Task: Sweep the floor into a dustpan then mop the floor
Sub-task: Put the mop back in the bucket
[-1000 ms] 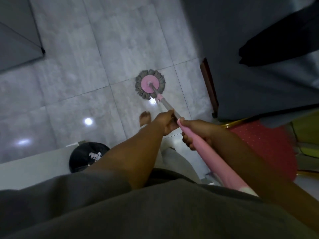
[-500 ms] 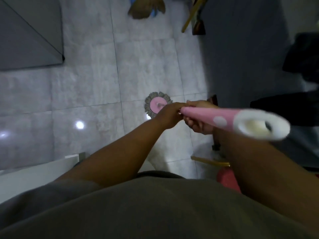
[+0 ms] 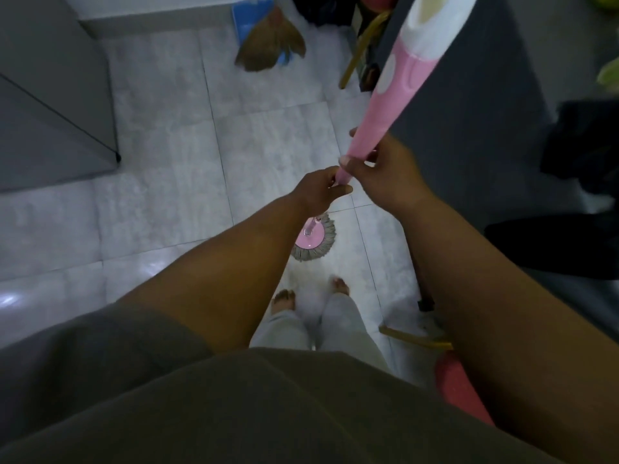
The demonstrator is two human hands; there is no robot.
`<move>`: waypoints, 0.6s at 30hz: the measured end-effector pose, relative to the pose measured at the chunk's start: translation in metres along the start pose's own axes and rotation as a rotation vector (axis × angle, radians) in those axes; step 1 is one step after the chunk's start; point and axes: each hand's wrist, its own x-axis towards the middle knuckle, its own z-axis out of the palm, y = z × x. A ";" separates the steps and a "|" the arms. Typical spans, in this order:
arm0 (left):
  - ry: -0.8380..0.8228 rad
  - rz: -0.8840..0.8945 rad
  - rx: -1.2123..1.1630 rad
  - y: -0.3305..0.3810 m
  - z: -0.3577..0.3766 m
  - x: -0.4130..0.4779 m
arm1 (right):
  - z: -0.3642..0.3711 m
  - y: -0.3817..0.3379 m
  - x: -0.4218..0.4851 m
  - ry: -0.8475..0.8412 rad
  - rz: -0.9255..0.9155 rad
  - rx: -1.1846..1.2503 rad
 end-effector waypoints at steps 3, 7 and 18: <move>0.006 -0.078 -0.123 0.002 -0.008 0.011 | 0.001 0.002 0.020 -0.025 -0.063 -0.044; 0.034 -0.152 -0.147 0.012 -0.017 0.013 | -0.001 -0.002 0.045 -0.059 -0.138 -0.119; 0.146 -0.225 -0.017 0.049 -0.017 0.006 | -0.016 -0.003 0.069 -0.192 -0.218 -0.147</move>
